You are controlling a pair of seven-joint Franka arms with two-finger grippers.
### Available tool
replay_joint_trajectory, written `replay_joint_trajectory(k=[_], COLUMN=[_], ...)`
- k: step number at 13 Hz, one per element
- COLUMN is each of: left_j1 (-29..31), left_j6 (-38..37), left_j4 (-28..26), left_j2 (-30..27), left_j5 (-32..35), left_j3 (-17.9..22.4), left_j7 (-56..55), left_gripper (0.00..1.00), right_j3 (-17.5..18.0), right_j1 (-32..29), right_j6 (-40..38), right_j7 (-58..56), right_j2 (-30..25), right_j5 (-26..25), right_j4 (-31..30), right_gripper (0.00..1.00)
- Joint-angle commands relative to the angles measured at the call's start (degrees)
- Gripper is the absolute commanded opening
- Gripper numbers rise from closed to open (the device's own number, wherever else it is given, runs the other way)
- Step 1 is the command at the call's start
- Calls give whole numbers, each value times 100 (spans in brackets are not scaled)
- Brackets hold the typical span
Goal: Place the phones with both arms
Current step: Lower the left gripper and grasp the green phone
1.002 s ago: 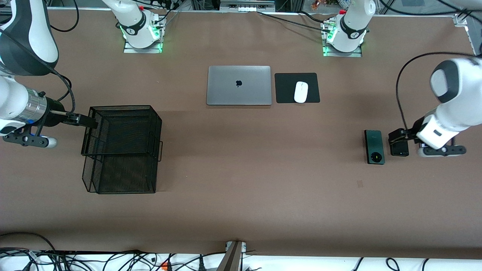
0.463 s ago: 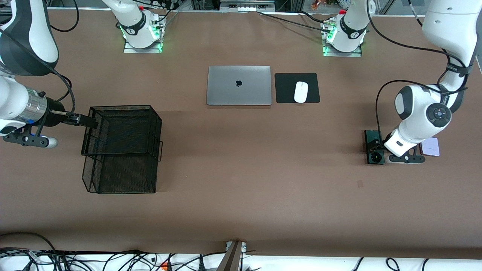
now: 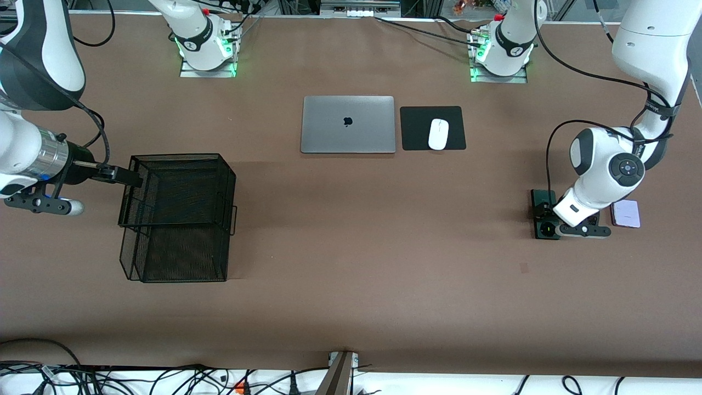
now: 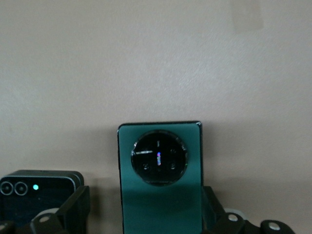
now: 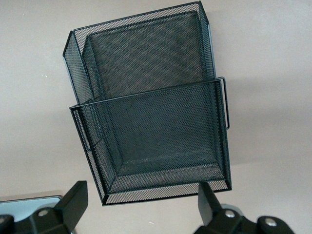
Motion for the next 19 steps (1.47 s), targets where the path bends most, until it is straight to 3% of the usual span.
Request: replay_joint_trajectory(k=[1,16,17,19], left_j1=[138,305,314,305], left_j6=[382,734,734,734], left_j4=[-304,-603,-586,-568], left_j2=[-44,-1,17,69], left_j5=[143,55,55,46], left_j3=[-40,-207,-207,-216], left_j7=[-7,-78,-78,-86], left_gripper=[100,100,83,68], right_j3=[17,-18,-53,-115], right_j1=[-64,-38,-12,41], right_j6=[-56,-56,-56,-64], right_j7=[-98,-72,-72,-72], right_j2=[-122,-166,-166,-175], right_j5=[129,129,129,129], right_j4=[-93,-128,-128,-128], right_gripper=[100,100,100,100])
